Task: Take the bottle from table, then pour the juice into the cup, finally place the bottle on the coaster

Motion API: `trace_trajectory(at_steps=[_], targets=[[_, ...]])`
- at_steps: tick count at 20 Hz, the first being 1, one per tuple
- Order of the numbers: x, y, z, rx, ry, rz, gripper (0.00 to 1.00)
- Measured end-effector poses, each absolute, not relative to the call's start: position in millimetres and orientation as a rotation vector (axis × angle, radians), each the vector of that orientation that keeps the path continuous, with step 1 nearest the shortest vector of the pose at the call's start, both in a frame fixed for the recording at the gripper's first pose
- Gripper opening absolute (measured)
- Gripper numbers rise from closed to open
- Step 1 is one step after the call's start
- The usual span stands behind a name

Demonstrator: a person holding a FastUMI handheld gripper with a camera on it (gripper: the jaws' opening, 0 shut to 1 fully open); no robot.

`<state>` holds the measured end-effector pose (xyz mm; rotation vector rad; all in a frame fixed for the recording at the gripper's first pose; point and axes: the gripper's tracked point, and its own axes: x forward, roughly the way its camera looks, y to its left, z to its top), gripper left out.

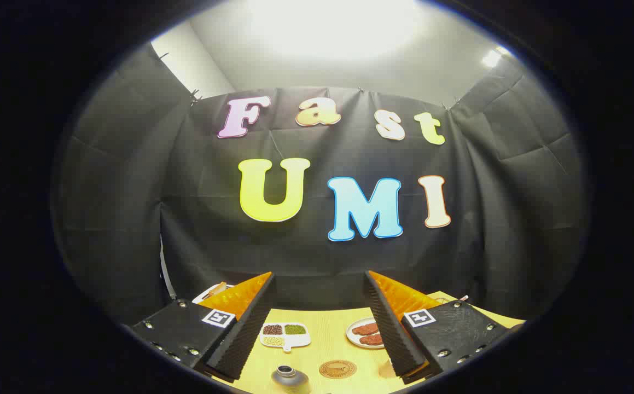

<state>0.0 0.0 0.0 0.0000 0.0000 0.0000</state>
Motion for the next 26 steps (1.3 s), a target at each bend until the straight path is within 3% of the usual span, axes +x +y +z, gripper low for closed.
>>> trace_trajectory(at_steps=[26], targets=[[4.8, 24.2, -41.5, 0.000, -0.024, 0.055, 0.97]])
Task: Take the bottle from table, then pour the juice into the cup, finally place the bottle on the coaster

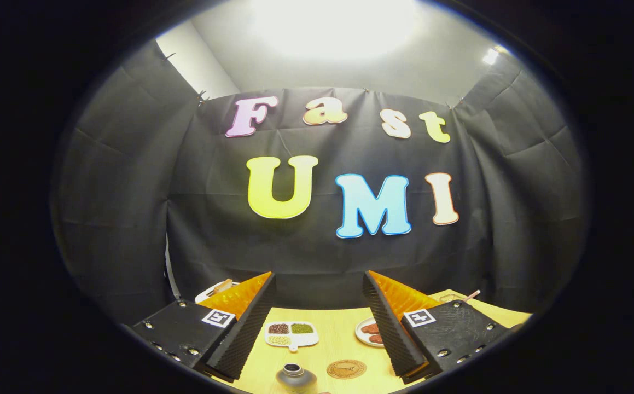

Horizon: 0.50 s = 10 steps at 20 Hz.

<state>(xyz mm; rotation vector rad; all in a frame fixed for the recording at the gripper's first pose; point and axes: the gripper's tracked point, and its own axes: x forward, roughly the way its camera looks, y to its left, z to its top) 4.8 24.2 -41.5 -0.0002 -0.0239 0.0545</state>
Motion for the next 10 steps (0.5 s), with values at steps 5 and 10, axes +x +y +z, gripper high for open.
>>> trace_trajectory(at_steps=[5, 10], targets=[[14.5, 41.2, -81.7, -0.058, 0.015, 0.066, 0.97], [12.6, 55.1, -110.4, 0.000, 0.008, 0.080, 0.97]])
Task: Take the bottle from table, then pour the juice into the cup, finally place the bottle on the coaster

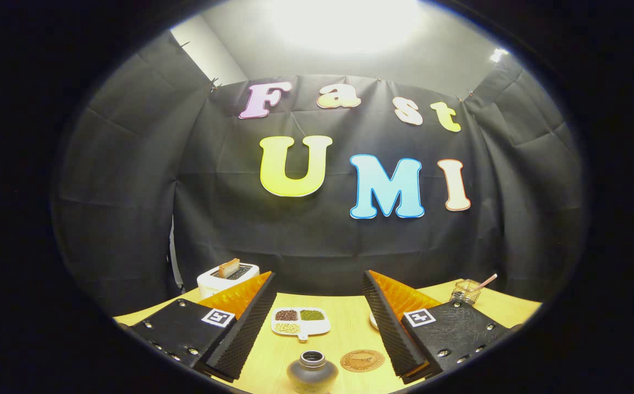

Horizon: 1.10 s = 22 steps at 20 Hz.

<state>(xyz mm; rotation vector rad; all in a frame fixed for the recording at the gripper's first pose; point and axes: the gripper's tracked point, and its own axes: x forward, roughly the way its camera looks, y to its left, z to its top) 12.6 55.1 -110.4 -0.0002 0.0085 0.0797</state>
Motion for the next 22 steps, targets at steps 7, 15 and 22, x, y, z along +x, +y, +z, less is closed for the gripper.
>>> trace_trajectory(at_steps=[7, 15, 22], targets=[[7.6, 57.7, -166.9, 0.064, 0.022, 0.102, 0.97], [9.2, 58.4, -217.7, -0.016, 0.076, 0.112, 0.97], [9.7, 60.1, -266.4, -0.076, 0.148, 0.121, 0.97]])
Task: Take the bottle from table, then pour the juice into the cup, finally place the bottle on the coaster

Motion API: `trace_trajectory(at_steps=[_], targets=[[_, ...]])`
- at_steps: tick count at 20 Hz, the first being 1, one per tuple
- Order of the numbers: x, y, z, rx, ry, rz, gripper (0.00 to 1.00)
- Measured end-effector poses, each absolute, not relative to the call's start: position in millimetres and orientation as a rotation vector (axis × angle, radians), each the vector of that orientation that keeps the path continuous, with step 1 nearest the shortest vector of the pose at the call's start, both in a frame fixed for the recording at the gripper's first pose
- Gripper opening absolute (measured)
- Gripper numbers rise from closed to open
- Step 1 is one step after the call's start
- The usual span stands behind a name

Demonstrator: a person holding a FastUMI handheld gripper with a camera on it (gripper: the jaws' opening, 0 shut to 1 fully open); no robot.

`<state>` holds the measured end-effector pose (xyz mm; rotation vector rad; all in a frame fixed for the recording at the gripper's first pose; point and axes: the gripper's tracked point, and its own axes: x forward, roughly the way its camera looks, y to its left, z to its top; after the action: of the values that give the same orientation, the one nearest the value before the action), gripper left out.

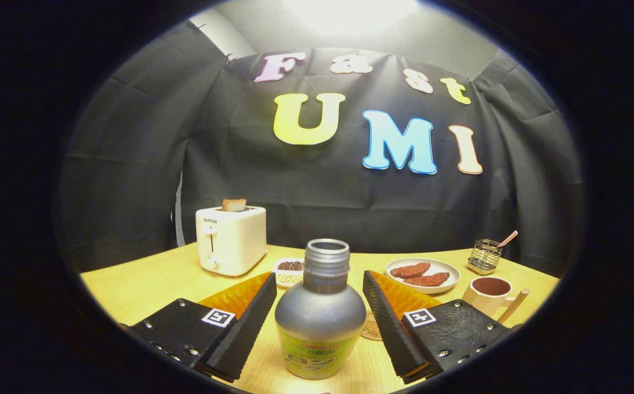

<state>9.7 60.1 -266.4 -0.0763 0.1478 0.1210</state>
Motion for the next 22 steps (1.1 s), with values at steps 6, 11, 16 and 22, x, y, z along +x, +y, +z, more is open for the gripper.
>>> trace_trajectory(at_steps=[6, 11, 16, 22], targets=[[10.8, 64.1, -281.4, -0.070, 0.163, 0.138, 0.97], [12.9, 66.3, -290.9, -0.052, 0.176, 0.145, 0.97], [8.1, 61.8, -288.9, -0.065, 0.195, 0.147, 0.81], [10.9, 39.7, -263.0, 0.018, 0.175, 0.112, 0.79]])
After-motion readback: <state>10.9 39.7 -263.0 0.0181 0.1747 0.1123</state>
